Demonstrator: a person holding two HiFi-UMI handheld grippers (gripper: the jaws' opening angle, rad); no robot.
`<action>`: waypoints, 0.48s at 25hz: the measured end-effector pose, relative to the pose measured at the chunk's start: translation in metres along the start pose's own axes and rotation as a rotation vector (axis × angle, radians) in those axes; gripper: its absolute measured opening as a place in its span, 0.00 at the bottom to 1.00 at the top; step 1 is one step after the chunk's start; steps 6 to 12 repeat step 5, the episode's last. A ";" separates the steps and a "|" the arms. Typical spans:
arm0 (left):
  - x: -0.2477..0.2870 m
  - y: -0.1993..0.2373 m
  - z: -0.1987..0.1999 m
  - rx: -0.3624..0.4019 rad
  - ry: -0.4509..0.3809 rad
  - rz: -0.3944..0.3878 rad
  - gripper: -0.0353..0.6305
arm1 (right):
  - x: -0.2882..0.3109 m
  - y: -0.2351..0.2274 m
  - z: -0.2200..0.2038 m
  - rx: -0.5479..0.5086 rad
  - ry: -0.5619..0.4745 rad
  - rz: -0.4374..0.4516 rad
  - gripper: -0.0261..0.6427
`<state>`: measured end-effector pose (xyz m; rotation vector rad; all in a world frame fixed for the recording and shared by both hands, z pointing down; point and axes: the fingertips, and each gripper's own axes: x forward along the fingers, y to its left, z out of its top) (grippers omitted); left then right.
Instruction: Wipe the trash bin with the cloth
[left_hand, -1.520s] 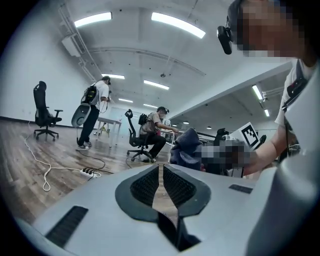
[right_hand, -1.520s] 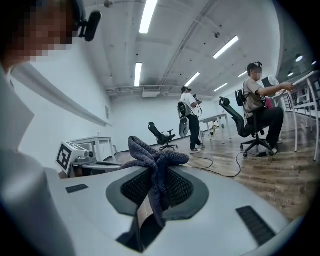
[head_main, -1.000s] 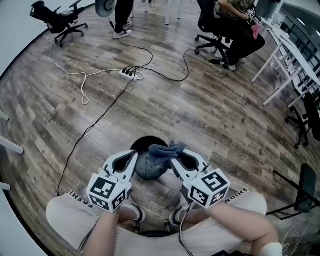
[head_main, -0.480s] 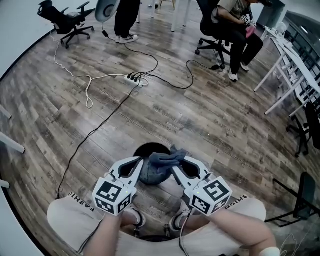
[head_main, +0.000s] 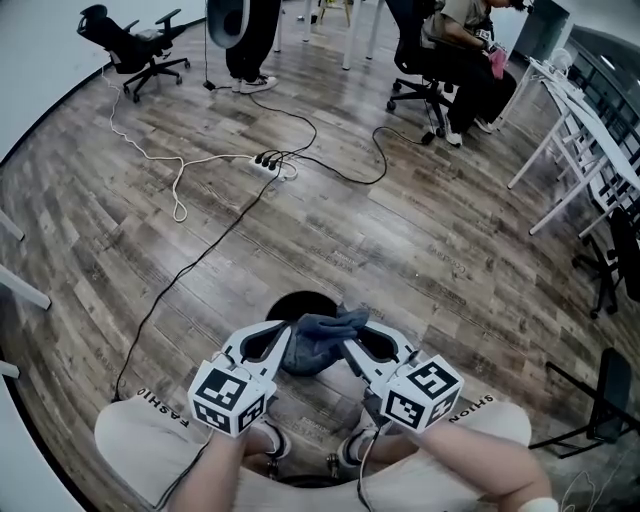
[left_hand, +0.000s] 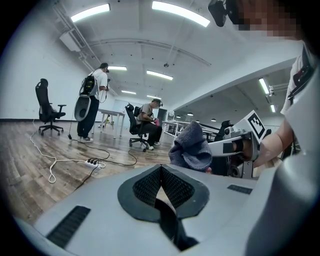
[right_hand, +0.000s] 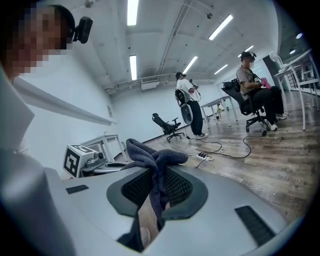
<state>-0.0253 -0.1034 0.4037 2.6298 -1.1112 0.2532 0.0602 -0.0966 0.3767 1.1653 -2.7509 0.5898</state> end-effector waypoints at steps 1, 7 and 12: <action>0.000 -0.001 0.000 0.000 -0.001 0.000 0.07 | -0.001 -0.001 -0.001 0.014 0.001 0.000 0.14; 0.003 -0.006 0.000 -0.003 -0.002 -0.005 0.07 | -0.005 -0.006 -0.005 0.059 0.007 0.003 0.14; 0.003 -0.006 0.000 -0.003 -0.002 -0.005 0.07 | -0.005 -0.006 -0.005 0.059 0.007 0.003 0.14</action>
